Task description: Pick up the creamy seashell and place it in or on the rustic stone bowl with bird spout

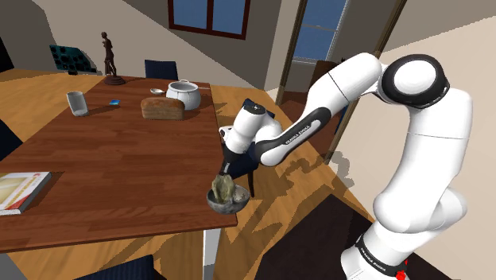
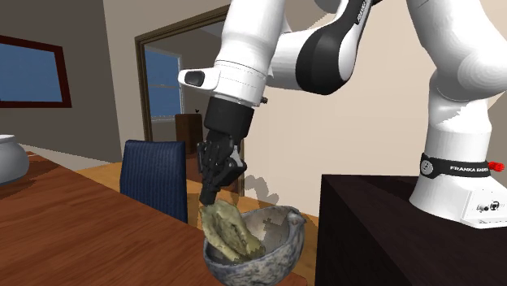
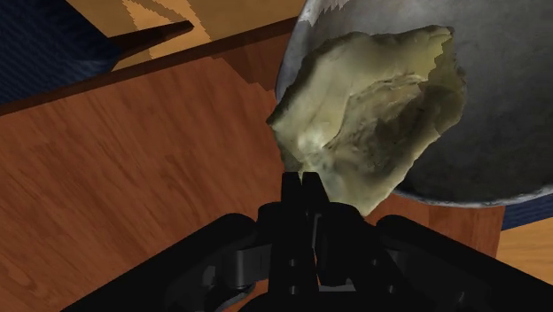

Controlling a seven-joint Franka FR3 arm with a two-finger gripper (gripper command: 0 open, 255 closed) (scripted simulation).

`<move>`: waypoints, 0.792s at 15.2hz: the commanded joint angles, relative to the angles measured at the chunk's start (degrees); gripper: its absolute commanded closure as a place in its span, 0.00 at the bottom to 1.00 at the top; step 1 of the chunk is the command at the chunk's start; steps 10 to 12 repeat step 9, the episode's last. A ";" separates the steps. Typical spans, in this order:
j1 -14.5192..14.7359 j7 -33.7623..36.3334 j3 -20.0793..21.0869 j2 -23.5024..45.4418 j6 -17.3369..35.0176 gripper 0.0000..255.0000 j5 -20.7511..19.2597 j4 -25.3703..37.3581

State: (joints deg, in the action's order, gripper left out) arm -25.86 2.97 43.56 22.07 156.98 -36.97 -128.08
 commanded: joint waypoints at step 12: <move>-7.54 -7.95 9.16 -6.47 -4.81 1.00 10.93 -0.26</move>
